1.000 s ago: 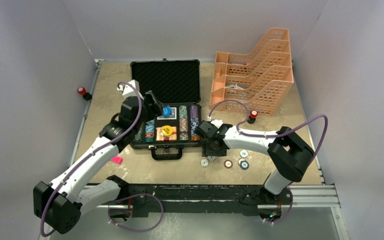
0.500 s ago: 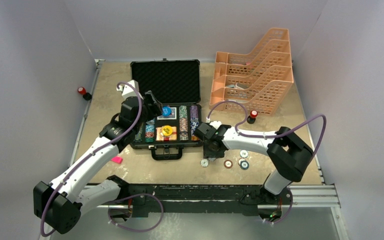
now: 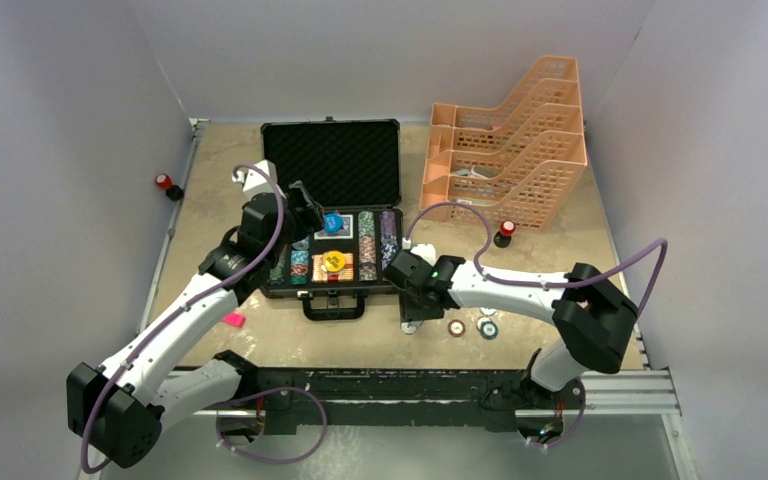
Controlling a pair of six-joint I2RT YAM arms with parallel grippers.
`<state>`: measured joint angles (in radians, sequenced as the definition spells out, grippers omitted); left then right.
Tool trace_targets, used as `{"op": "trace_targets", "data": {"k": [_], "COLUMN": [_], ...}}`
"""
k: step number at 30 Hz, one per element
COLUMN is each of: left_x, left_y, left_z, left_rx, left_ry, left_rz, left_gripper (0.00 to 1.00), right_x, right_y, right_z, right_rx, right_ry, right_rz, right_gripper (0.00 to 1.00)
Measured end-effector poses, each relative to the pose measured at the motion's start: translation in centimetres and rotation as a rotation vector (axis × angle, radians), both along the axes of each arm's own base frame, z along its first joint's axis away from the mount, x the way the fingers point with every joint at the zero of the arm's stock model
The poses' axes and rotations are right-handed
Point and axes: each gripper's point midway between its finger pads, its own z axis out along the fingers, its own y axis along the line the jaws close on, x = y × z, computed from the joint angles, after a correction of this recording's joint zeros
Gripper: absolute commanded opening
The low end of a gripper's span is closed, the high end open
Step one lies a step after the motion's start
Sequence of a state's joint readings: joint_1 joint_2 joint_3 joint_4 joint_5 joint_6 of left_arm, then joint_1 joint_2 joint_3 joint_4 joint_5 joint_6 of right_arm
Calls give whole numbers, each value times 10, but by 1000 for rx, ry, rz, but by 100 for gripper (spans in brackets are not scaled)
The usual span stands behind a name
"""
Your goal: Pack up texas hold em set
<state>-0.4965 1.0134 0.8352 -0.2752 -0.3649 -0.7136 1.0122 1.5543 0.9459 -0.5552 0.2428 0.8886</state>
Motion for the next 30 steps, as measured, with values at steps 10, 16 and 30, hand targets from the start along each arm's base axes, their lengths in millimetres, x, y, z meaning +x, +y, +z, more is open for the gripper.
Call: {"op": "trace_targets", "data": {"k": [10,16,30], "left_x": [0,0,0], "left_y": [1,1,2], "left_z": [-1,-1,-1], "left_rx": [3,4,6], "left_ry": [2,2,4], "left_rz": [4,5,6], "left_gripper": [73,73,73], "right_x": [-9,-10,-9], "right_y": [16,13,23], "right_z": [-14,-20,-25], "right_rx": [-40,-70,-78], "right_ry": [21,34,63], "right_rz": [72,71,69], "right_gripper": [48,66,40]}}
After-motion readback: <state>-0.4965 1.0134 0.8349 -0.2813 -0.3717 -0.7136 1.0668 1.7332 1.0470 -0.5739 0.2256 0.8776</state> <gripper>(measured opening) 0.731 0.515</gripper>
